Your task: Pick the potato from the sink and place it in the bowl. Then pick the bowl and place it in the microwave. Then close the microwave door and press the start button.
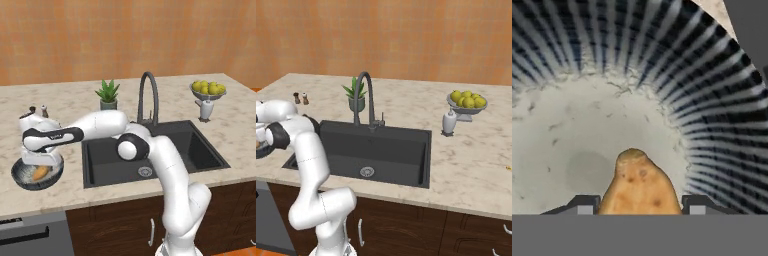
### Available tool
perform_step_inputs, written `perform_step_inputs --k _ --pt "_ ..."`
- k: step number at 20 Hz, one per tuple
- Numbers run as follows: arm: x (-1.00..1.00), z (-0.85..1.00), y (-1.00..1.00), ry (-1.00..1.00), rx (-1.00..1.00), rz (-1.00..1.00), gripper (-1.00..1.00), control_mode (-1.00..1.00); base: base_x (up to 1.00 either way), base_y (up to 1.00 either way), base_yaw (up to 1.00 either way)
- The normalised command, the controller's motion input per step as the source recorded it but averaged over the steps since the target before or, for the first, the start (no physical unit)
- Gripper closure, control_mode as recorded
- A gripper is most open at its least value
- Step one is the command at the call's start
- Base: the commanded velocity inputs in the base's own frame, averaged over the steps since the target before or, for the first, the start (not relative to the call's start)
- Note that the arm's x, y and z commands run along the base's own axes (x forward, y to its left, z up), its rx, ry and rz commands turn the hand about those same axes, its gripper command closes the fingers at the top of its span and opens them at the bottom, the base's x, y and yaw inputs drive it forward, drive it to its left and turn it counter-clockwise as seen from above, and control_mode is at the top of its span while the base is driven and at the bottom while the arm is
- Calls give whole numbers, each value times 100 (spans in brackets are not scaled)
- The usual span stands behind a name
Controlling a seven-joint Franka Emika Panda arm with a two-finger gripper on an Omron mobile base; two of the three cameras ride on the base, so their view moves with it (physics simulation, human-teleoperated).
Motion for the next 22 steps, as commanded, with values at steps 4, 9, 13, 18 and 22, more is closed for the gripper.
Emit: perform_step_inputs --k 4,9,13,18,22 --pt "-1 -26 -7 -8 1 -4 -100 -100 0 0 0" --pt "-3 5 -24 -22 6 0 -100 -100 0 0 0" --pt "0 24 -32 -16 9 0 -100 -100 0 0 0" --pt "0 35 -62 -3 19 4 -100 -100 0 0 0" --pt "0 3 -53 1 10 11 -100 -100 0 0 0"
